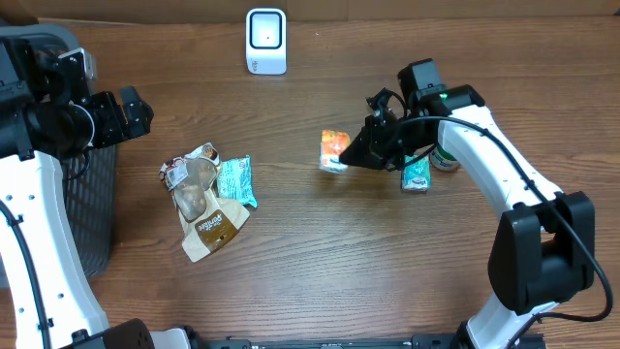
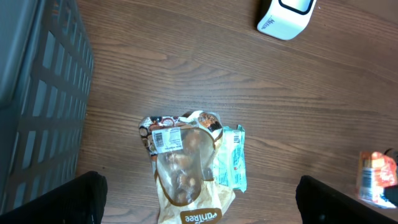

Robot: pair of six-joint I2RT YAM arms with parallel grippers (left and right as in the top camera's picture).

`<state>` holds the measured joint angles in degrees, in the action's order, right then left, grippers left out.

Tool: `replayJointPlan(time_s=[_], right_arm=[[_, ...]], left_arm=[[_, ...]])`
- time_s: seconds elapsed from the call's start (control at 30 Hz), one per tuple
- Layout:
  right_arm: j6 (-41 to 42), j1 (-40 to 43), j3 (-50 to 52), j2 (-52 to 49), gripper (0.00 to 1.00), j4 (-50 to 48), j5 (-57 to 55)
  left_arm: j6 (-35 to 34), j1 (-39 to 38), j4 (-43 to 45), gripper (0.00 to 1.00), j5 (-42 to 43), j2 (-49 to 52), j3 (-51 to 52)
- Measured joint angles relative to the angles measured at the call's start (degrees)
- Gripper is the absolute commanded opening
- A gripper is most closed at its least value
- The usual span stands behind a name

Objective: Scan the item barcode
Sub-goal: 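Lift the orange pack and carry it toward the scanner, then hold the orange pack in front of the scanner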

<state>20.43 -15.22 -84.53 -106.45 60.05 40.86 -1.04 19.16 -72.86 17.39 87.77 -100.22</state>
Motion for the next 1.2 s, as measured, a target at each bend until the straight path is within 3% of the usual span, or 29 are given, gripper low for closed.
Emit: replayJointPlan(time_s=[0.13, 0.23, 0.33, 0.53, 0.7, 0.87, 1.07, 1.2], right_arm=[[0.5, -1.42, -13.14, -0.61, 0.04, 7.32, -12.96], [-0.94, -2.56, -25.44, -2.08, 0.04, 6.49, -20.63], [-4.87, -4.96, -33.83, -3.76, 0.04, -2.01, -28.28], [-15.17, -11.52, -35.85, -9.05, 0.04, -21.33, -44.39], [-31.3, -15.69, -35.74, -18.36, 0.04, -40.24, -54.51], [-51.58, -17.44, -35.65, -26.25, 0.04, -52.78, -58.82], [-72.61, -17.49, -35.65, -32.52, 0.04, -58.95, -60.78], [-79.12, -17.49, -35.63, -36.02, 0.04, -62.97, -61.37]], left_arm=[[0.0, 0.02, 0.0, 1.0, 0.0, 0.0, 0.0], [0.0, 0.0, 0.0, 1.0, 0.02, 0.0, 0.0], [0.0, 0.0, 0.0, 1.0, 0.0, 0.0, 0.0], [0.0, 0.0, -0.02, 0.99, 0.0, 0.0, 0.0], [-0.02, 0.02, 0.02, 1.0, -0.02, 0.0, 0.0], [-0.02, 0.02, 0.02, 1.0, -0.02, 0.0, 0.0], [0.0, 0.02, 0.0, 0.99, 0.0, 0.0, 0.0], [-0.02, 0.0, 0.02, 1.0, -0.02, 0.0, 0.0]])
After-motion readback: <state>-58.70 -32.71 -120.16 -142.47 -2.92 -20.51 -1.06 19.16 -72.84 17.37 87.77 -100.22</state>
